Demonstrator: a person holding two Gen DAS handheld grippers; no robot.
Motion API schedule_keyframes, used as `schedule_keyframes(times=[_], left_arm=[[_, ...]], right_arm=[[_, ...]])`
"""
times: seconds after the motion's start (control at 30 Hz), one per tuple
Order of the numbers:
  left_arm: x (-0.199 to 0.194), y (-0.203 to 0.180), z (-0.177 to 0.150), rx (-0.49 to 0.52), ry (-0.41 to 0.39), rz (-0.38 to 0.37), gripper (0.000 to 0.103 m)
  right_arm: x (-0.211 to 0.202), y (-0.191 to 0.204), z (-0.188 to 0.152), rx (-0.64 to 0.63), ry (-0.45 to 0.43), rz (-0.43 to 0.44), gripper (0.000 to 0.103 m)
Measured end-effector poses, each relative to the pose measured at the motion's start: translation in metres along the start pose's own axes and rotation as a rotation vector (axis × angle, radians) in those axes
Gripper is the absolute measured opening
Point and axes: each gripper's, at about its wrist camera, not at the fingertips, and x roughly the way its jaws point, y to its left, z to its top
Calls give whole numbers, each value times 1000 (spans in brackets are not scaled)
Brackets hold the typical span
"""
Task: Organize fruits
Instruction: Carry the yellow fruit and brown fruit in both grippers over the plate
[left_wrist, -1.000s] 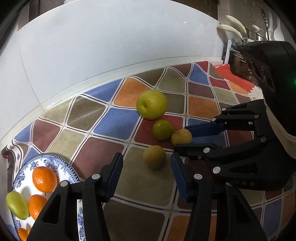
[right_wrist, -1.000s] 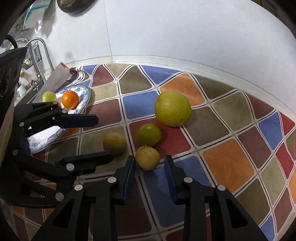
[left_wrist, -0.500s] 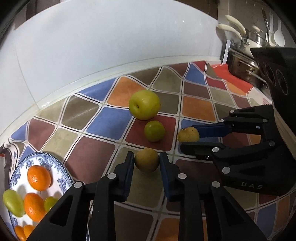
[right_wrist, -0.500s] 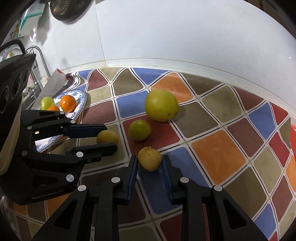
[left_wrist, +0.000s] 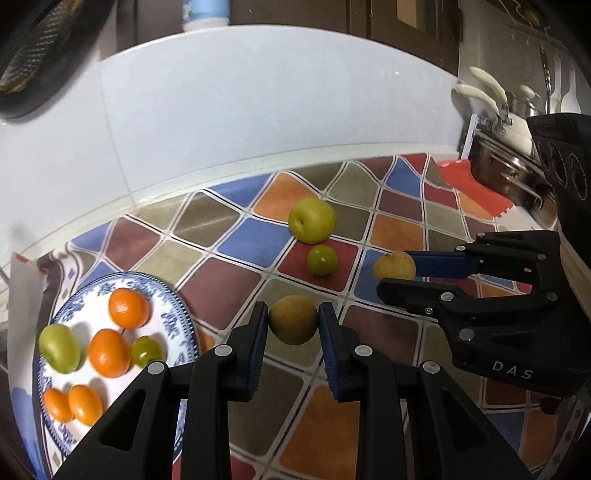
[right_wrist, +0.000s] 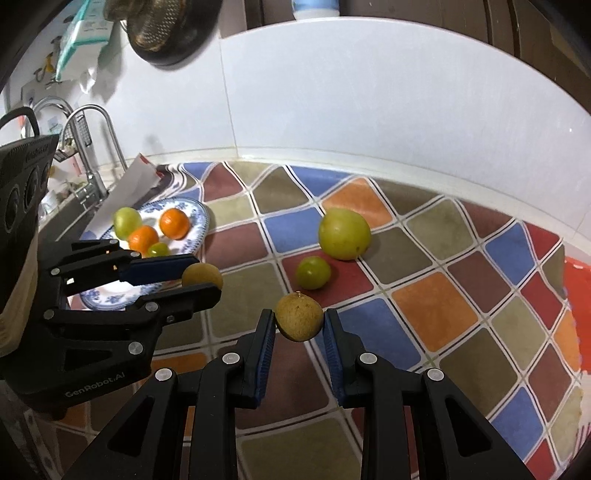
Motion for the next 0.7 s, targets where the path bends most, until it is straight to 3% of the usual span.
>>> schedule_keyframes(times=[0.7], left_arm=[[-88,16,-16,-98,-121,139,28]], right_arm=[[-59,52,17,-56,-145,46,28]])
